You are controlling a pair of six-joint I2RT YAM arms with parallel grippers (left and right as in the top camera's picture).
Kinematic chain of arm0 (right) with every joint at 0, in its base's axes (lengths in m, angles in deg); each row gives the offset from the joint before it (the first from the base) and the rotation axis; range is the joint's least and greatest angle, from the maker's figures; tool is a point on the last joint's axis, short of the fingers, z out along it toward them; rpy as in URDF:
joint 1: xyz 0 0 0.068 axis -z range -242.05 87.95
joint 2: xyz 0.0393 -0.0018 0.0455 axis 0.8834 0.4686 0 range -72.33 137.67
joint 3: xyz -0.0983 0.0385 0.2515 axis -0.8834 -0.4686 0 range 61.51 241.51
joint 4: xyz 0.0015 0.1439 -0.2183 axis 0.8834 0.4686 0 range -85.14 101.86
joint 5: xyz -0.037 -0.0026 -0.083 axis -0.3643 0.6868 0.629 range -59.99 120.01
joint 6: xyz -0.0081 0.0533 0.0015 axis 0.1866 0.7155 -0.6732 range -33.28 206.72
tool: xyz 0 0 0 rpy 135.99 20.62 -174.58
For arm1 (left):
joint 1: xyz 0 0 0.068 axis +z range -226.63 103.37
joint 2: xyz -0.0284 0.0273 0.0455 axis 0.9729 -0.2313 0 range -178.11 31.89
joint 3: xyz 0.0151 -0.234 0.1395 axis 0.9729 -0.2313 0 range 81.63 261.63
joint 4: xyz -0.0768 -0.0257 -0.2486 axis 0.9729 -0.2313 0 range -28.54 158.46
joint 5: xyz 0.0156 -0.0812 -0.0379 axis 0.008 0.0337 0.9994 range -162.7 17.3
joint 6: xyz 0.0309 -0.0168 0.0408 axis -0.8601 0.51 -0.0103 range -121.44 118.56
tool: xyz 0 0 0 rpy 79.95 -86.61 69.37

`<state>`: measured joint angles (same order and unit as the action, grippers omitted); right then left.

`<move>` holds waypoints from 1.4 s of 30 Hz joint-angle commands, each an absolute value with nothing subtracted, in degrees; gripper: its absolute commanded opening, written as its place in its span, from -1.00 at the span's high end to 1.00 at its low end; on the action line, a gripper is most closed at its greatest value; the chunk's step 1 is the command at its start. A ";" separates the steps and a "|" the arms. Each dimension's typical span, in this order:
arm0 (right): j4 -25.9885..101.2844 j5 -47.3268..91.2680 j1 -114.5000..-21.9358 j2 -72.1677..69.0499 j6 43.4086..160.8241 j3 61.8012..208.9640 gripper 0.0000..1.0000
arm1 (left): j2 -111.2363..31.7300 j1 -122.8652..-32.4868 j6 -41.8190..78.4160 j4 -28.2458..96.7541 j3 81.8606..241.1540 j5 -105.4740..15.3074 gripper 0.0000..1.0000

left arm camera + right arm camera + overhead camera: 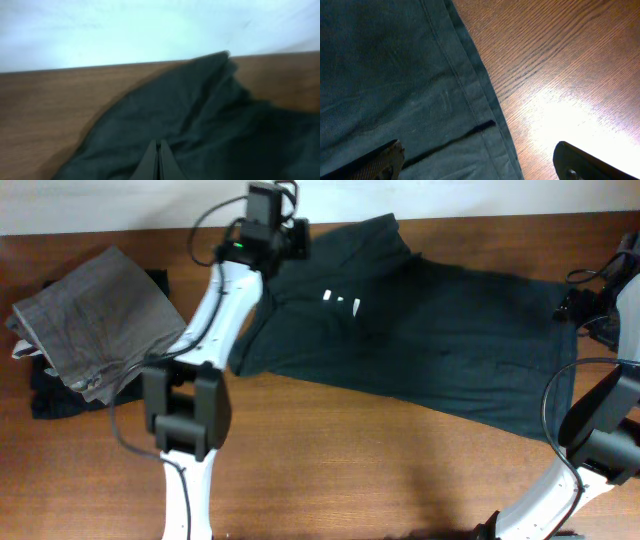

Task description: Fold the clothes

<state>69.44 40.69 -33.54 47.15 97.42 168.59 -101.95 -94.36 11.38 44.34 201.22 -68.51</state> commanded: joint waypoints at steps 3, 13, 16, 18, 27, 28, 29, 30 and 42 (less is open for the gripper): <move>69.59 41.19 -33.48 45.68 97.48 169.45 -0.98 | -110.60 -93.03 9.17 48.47 201.46 -74.00 0.99; 69.59 41.19 -33.48 45.68 97.48 169.45 -0.98 | -118.34 -92.96 4.45 51.60 201.46 -75.03 0.99; 69.59 41.19 -33.48 45.68 97.48 169.45 -0.98 | -118.51 -93.01 4.45 48.41 201.46 -77.39 0.99; 69.59 41.19 -33.48 45.68 97.48 169.45 -0.98 | -118.45 -93.05 4.45 44.63 201.48 -77.78 1.00; 69.59 41.19 -33.48 45.68 97.48 169.45 -0.98 | -118.41 -93.03 5.81 26.90 201.48 -83.25 0.99; 69.59 41.19 -33.48 45.68 97.48 169.45 -0.98 | -118.41 -93.03 5.81 25.63 201.48 -83.25 0.99; 69.59 41.19 -33.48 45.68 97.48 169.45 -0.98 | -118.41 -93.14 5.85 24.32 201.48 -83.14 0.99; 69.59 41.19 -33.48 45.68 97.48 169.45 -0.98 | -118.41 -93.29 5.98 23.31 201.48 -83.03 0.99; 69.59 41.19 -33.48 45.68 97.48 169.45 -0.98 | -112.07 -95.33 8.28 17.59 201.61 -87.14 1.00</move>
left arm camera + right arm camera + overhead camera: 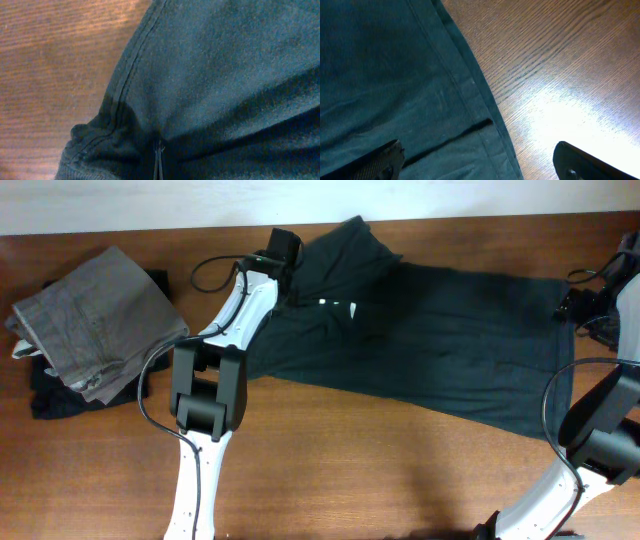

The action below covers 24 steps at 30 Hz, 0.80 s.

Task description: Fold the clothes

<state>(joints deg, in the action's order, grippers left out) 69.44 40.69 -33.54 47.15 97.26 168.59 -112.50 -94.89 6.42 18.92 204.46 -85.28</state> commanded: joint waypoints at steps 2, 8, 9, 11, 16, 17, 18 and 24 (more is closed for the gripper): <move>69.59 41.19 -33.48 45.68 97.48 169.45 -0.98 | -109.29 -95.17 8.30 19.53 202.20 -88.29 0.99; 69.59 41.19 -33.48 45.68 97.48 169.45 -0.98 | -102.25 -94.98 8.30 23.25 206.05 -88.53 0.81; 69.59 41.19 -33.48 45.68 97.48 169.45 -0.98 | -101.25 -94.93 8.30 23.21 206.79 -88.34 0.75; 69.59 41.19 -33.48 45.68 97.48 169.45 -0.97 | -99.48 -94.78 8.32 22.99 207.82 -87.51 0.66; 69.59 41.19 -33.48 45.68 97.48 169.45 -0.98 | -96.26 -93.58 8.36 22.81 208.26 -79.79 0.80; 69.59 41.19 -33.48 45.68 97.48 169.45 -0.98 | -96.00 -93.25 8.36 22.77 208.26 -78.00 0.92; 69.59 41.19 -33.48 45.68 97.48 169.45 -0.98 | -95.91 -92.92 8.36 22.77 208.26 -76.62 0.99; 69.59 41.19 -33.48 45.68 97.48 169.45 -0.98 | -95.89 -90.71 8.34 19.84 208.26 -71.97 0.99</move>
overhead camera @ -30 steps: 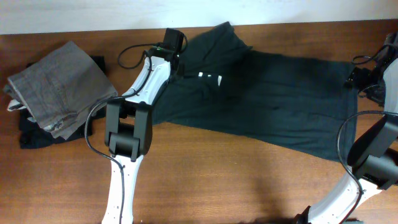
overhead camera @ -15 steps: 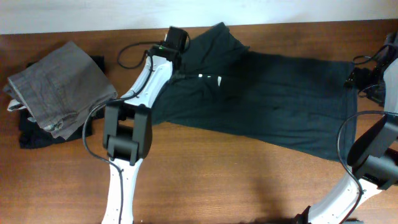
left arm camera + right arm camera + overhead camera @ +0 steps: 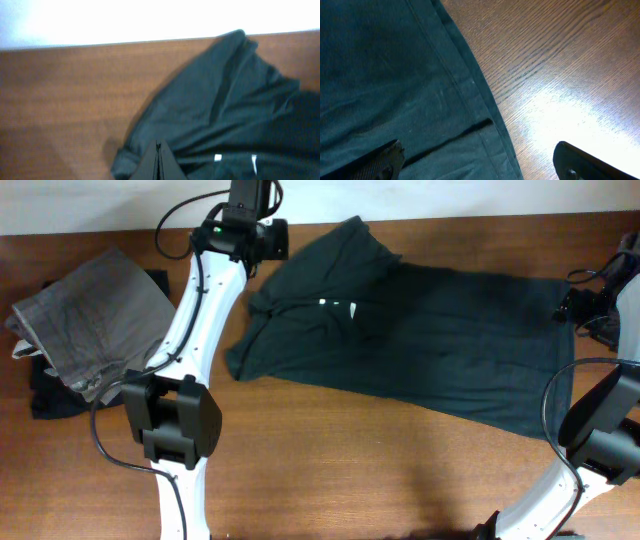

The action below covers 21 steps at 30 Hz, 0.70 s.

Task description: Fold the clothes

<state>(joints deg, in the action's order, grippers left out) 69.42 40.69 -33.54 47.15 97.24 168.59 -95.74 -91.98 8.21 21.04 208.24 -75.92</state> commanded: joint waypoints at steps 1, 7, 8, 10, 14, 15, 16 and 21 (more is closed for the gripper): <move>69.59 41.19 -33.48 45.68 97.48 169.45 -0.98 | -95.89 -90.36 8.34 19.18 208.26 -71.99 0.99; 65.50 26.92 -33.59 45.75 97.66 169.42 -0.98 | -95.89 -87.89 8.32 16.25 208.26 -69.43 0.99; 65.50 26.07 -33.59 45.90 97.68 169.42 -0.97 | -95.89 -87.39 8.34 16.25 208.26 -67.57 0.99; 65.40 24.45 -33.59 45.90 99.32 169.42 -0.98 | -95.89 -86.87 8.34 16.28 208.26 -66.39 0.99; 68.94 20.06 -33.52 45.88 99.34 169.45 0.28 | -95.89 -85.80 8.34 16.08 208.26 -66.42 0.99; 71.47 21.00 -33.35 45.88 99.45 169.45 0.79 | -95.89 -85.53 8.34 15.82 208.26 -66.42 0.99; 73.79 21.87 -33.04 45.88 99.91 169.42 0.92 | -95.89 -85.36 8.34 15.56 208.26 -66.44 0.99; 84.06 25.22 -31.40 45.86 102.23 169.40 0.92 | -95.89 -84.33 8.32 14.46 208.26 -66.55 0.99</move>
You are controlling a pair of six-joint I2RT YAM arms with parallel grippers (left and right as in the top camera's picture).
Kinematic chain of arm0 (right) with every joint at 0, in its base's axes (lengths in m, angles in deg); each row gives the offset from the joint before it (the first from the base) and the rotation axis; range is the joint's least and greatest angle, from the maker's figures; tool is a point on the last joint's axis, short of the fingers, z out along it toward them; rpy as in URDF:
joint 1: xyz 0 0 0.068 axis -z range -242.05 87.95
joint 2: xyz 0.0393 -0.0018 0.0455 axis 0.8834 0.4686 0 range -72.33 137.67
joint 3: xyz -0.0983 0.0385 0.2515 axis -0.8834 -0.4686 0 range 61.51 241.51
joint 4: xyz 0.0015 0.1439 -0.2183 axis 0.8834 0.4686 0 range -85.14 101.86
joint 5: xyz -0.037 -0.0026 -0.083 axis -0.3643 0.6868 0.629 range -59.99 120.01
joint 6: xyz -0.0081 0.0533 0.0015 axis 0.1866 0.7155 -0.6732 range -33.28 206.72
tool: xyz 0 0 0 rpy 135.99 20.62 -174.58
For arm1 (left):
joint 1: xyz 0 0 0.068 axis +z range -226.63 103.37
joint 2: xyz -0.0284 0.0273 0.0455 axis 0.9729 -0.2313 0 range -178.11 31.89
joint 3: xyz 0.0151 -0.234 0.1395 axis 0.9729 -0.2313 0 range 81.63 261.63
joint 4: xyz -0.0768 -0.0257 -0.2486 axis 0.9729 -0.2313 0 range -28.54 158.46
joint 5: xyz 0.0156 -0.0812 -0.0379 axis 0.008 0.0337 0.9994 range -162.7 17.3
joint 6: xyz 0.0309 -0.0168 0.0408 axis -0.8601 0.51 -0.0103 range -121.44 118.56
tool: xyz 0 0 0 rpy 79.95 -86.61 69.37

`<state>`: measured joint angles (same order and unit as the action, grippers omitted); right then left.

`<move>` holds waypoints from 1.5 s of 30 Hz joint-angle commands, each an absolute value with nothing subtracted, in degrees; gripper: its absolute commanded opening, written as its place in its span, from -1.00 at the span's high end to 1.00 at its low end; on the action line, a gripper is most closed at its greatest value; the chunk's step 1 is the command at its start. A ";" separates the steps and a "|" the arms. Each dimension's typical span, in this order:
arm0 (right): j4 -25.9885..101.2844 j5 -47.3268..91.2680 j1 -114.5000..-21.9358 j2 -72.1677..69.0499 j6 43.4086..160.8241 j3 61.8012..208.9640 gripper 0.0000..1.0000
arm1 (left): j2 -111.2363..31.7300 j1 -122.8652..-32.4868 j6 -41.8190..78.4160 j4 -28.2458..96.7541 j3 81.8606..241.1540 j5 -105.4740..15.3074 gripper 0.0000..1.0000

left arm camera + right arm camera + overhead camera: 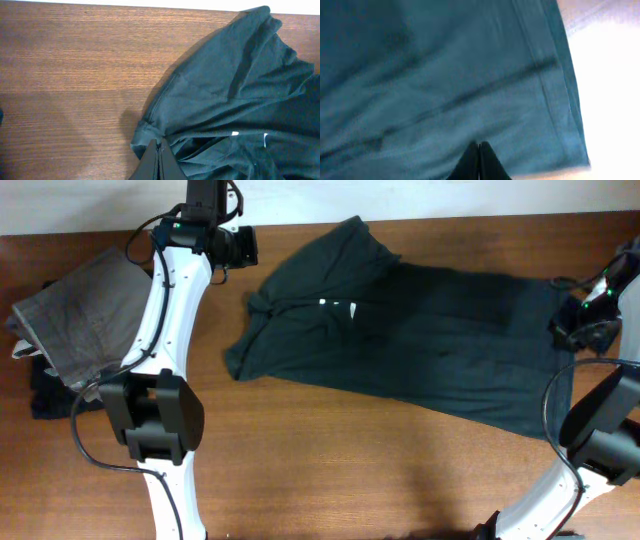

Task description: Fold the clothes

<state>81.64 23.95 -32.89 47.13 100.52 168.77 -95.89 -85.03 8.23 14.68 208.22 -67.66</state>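
A dark green polo shirt lies spread across the wooden table, collar and white labels to the left and hem to the right. My left gripper is shut and raised near the table's back edge, just left of the shirt. In the left wrist view its tip hangs over the shirt's bunched left corner and holds nothing. My right gripper is at the hem on the right. Its fingers are shut on the shirt's cloth near the seam, and that view is blurred.
A stack of folded clothes stands at the left, grey trousers on top of a dark garment. A white wall runs along the back edge. My two arms rise from the front edge, and cables hang at the far right.
My right gripper was open over the hem and is now shut on the cloth there, slightly lower in the overhead view. My left gripper has moved further left, still shut. The shirt lies as before.
First my left gripper was shut at the shirt's upper left, near the collar. Then it was pressed low into the cloth, and the top sleeve lay further left. After that it stood raised at the back edge. The right gripper stayed open over the hem until now.
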 commanded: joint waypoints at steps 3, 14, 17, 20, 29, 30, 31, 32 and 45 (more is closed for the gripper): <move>88.06 27.07 -30.53 45.84 102.25 168.62 0.92 | -95.89 -83.79 8.32 14.46 208.26 -66.48 0.99; 86.16 37.00 -29.65 45.84 107.86 152.62 0.92 | -95.89 -83.48 8.32 15.38 208.26 -68.01 0.99; 82.18 38.90 -29.10 45.86 109.33 147.48 0.92 | -95.89 -83.48 8.32 15.64 208.26 -68.01 0.99; 77.39 38.77 -28.06 45.88 109.31 143.48 0.92 | -95.89 -83.48 8.32 15.95 208.26 -68.01 0.99; 66.03 39.66 -22.57 45.97 108.37 136.53 0.92 | -95.89 -83.48 8.30 15.84 208.26 -69.06 0.99; 65.11 39.69 -22.02 46.01 108.37 136.03 0.92 | -95.89 -83.48 8.30 15.84 208.26 -69.06 1.00; 64.11 39.75 -21.50 46.06 108.04 135.50 0.92 | -95.89 -83.48 8.30 15.84 208.26 -69.06 1.00; 63.06 39.79 -21.06 46.06 107.43 134.96 0.92 | -95.89 -83.48 8.32 15.84 208.26 -69.06 0.99; 57.07 43.34 -16.30 46.06 103.67 136.95 0.92 | -95.89 -83.98 8.32 13.30 208.26 -69.04 0.99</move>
<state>58.10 40.71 -17.85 43.08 104.17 136.73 -95.89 -83.70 8.23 13.59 208.22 -68.62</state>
